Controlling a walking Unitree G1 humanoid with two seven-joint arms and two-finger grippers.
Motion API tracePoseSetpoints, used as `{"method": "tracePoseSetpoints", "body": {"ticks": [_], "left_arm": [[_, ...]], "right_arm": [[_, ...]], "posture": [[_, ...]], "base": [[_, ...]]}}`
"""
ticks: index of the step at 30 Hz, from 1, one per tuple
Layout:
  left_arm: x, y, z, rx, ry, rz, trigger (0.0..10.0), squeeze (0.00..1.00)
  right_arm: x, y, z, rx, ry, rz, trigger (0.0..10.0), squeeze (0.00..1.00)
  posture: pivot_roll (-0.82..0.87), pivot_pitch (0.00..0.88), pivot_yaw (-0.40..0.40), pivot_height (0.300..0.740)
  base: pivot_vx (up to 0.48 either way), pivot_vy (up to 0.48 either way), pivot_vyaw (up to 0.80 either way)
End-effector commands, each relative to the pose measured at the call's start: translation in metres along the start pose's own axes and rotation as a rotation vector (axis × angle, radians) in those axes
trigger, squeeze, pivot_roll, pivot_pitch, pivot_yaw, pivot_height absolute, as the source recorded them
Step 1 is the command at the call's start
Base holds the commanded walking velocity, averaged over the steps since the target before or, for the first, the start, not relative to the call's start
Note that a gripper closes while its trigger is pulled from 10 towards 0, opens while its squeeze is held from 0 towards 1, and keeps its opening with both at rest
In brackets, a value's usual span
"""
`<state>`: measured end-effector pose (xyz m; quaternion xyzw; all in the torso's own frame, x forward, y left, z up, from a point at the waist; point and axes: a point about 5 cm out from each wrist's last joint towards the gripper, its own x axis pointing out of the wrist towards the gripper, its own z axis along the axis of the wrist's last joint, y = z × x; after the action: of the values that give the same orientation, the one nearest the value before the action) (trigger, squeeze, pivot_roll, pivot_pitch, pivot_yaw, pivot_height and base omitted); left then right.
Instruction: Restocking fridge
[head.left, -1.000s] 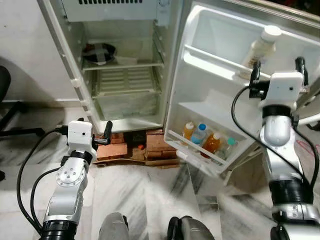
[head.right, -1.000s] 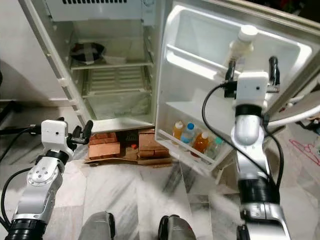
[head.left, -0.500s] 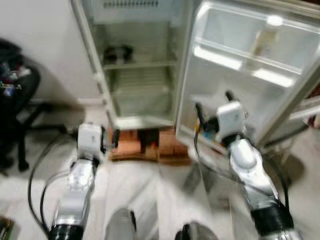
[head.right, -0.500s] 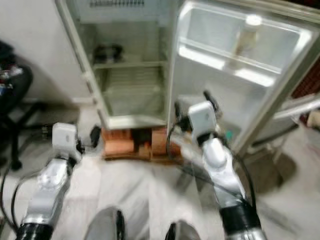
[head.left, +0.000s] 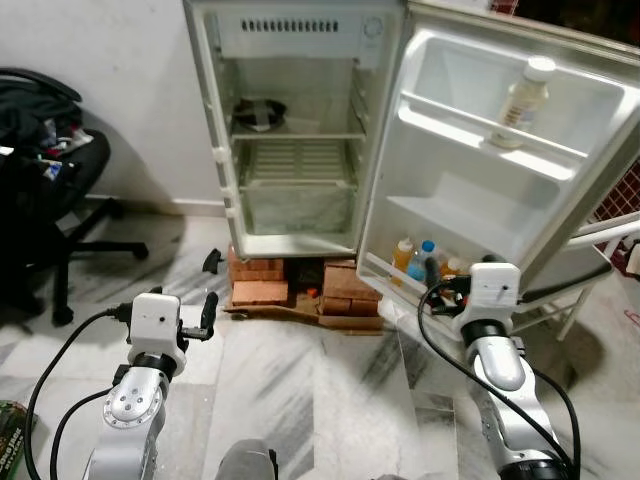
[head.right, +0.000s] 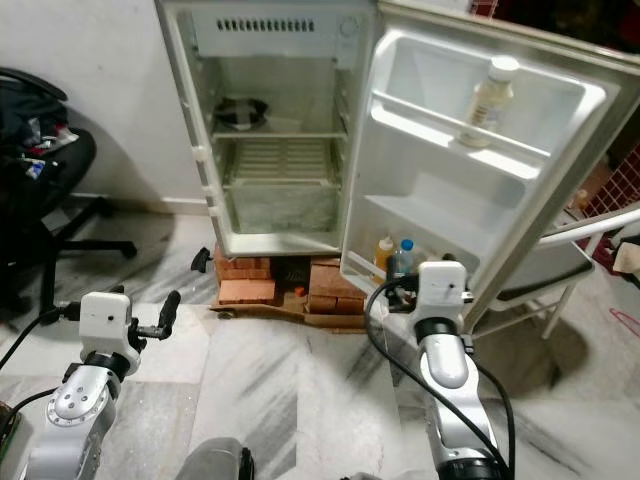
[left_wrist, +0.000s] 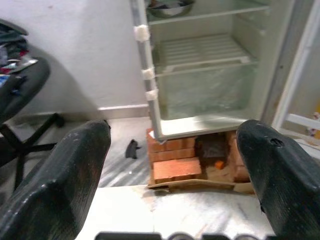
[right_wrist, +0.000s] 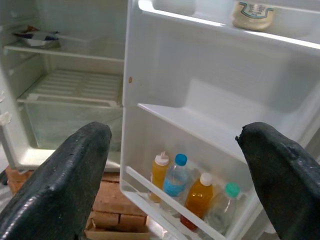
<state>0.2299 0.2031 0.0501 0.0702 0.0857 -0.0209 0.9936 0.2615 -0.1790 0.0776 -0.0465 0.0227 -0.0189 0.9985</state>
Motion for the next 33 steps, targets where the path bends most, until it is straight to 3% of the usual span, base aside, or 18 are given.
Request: {"method": "tracePoseSetpoints", "body": {"ticks": [1,16,26,33], "left_arm": [[0.008,-0.014,0.011,0.007,-0.051,-0.057,10.0,0.0],[0.012,-0.013,0.017,-0.002,-0.075,-0.029,10.0,0.0],[0.012,-0.016,0.016,0.002,-0.075,-0.03,10.0,0.0],[0.013,-0.016,0.017,0.004,-0.072,-0.029,10.0,0.0]], "right_arm": [[0.002,-0.002,0.005,-0.011,-0.018,0.015,10.0,0.0],[0.015,0.01,0.017,0.001,-0.071,0.111,10.0,0.0],[0.023,0.009,0.025,0.006,-0.097,0.132,10.0,0.0],[0.025,0.011,0.029,0.015,-0.116,0.143,10.0,0.0]], "posture": [[0.1,0.003,-0.021,0.74],[0.1,0.012,-0.034,0.74],[0.1,0.019,-0.039,0.74],[0.1,0.024,-0.038,0.74]], "base": [[0.0,-0.48,0.0],[0.0,-0.477,0.0],[0.0,-0.446,0.73],[0.286,-0.381,0.37]]}}
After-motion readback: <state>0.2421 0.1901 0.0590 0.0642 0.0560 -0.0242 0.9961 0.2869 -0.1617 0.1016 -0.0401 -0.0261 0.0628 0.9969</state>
